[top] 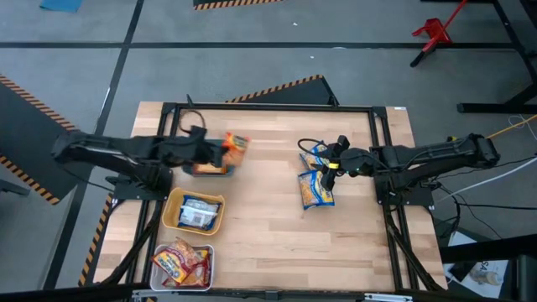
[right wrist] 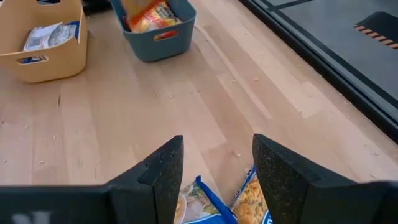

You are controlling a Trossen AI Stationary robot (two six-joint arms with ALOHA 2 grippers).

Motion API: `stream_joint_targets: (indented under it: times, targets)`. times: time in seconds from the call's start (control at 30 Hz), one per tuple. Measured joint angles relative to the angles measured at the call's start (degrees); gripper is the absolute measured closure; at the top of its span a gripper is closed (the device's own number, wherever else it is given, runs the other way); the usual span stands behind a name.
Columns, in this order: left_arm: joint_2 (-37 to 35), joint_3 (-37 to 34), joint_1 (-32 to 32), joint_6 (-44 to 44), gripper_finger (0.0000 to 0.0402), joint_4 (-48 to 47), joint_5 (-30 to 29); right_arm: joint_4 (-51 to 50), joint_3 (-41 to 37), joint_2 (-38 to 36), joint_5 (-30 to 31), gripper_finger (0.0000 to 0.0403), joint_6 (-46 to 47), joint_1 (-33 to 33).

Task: Sort Maruchan noodles
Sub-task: Put the orange noodle pack into the blue bin

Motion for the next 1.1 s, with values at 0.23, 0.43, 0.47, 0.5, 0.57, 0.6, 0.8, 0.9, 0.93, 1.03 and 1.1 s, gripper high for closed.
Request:
stream_joint_targets:
  times: [0.23,0.43,0.47,0.5,0.57,0.6,0.8,0.9,0.93,1.03,1.1]
  targets:
    - [-4.7,0.0,2.1,-2.0,0.0396,-12.0,-1.7,0.0,0.0,0.0,0.5,0.0221,0.1,0.0]
    - [-3.9,0.0,3.7,-2.9,0.0399,-17.0,-2.0,0.0,0.0,0.0,0.5,0.0221,0.8,0.0]
    - [-4.0,0.0,3.9,-3.1,0.0399,-17.4,-2.0,0.0,0.0,0.0,0.5,0.0221,1.1,0.0]
    - [-4.1,0.0,4.1,-3.3,0.0398,-17.3,-1.8,-0.2,0.0,0.0,0.5,0.0221,1.2,0.0]
    - [-4.0,-0.2,4.2,-3.8,0.0398,-17.7,-1.2,-0.7,0.0,0.0,0.5,0.0221,1.2,0.0]
    - [-4.1,-0.9,4.2,-4.6,0.0398,-17.4,-0.9,-0.8,0.0,0.0,0.5,0.0221,1.2,0.0]
    - [-7.1,-10.0,4.2,-9.7,0.0398,-11.6,2.6,-0.8,0.0,0.0,0.5,0.0221,1.4,0.0]
    - [-10.1,-14.9,4.2,-12.1,0.0398,-7.7,2.8,-0.8,0.0,0.0,0.5,0.0221,1.4,0.0]
    - [-11.4,-16.3,4.2,-12.4,0.0398,-5.9,2.5,-0.8,0.0,0.0,0.5,0.0221,1.4,0.0]
    - [-15.9,-20.1,4.2,-12.7,0.0399,-1.8,2.4,-0.9,0.0,0.0,0.5,0.0221,1.4,0.0]
    - [-18.7,-21.8,4.2,-13.8,0.0399,-1.4,2.6,-0.8,0.0,0.0,0.5,0.0221,1.4,0.0]
